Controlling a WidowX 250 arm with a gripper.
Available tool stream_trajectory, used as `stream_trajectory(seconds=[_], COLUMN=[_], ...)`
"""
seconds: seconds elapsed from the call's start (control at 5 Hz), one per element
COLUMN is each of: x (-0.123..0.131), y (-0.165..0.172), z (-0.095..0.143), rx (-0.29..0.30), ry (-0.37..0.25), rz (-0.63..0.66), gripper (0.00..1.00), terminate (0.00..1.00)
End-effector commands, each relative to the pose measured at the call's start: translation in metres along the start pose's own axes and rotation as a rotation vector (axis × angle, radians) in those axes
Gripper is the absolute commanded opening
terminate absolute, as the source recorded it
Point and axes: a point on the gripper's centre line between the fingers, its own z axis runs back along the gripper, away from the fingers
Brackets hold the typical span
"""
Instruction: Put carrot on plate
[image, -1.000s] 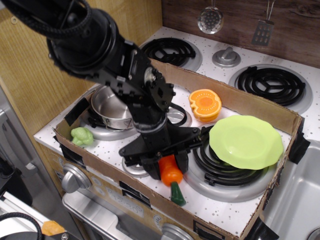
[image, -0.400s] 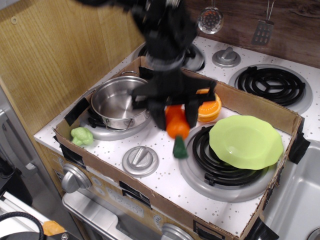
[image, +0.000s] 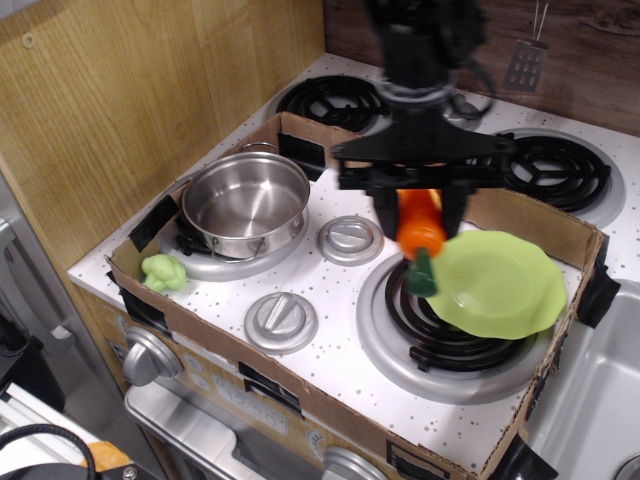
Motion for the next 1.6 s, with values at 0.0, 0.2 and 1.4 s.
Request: stream_trajectory(seconds=[0.0,0.2,1.4], x=[0.005,0.003,0.003], y=[-0.047,-0.053,-0.046], z=[0.006,-0.008,0.043], rx=[-0.027,-0.053,0.089], ry=[-0.026,-0.020,-0.032], rz=[-0.008,-0.007,0.011], gripper=[0.00,0.00,1.00], terminate=[0.00,0.00,0.00])
